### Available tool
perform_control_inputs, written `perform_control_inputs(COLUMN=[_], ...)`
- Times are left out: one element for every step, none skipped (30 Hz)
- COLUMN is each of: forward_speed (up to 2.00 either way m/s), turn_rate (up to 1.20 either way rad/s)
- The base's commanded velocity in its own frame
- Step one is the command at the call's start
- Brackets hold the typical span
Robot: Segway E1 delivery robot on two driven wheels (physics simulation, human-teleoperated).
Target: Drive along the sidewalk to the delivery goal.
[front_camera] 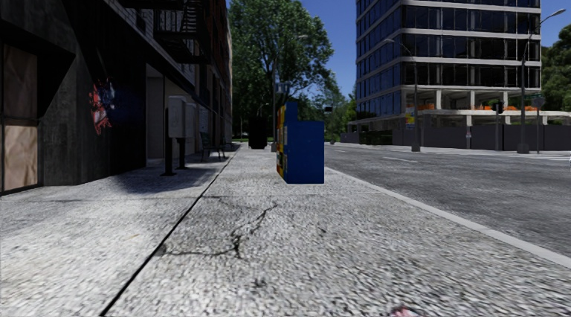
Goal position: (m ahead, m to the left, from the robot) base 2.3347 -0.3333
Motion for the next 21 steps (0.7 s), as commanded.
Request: perform_control_inputs(forward_speed=[2.00, 2.00, 2.00, 2.00, 2.00, 2.00, 2.00, 2.00, 2.00, 2.00, 2.00, 2.00, 2.00, 2.00, 2.00, 2.00, 2.00, 2.00, 2.00, 1.97, 1.91], turn_rate=[-0.26, -0.26, -0.26, -0.26, -0.26, -0.13, 0.00, 0.00, 0.00, 0.00, 0.00, 0.00, 0.00, 0.00, 0.00, 0.00, 0.00, 0.00, 0.00, 0.00, 0.00])
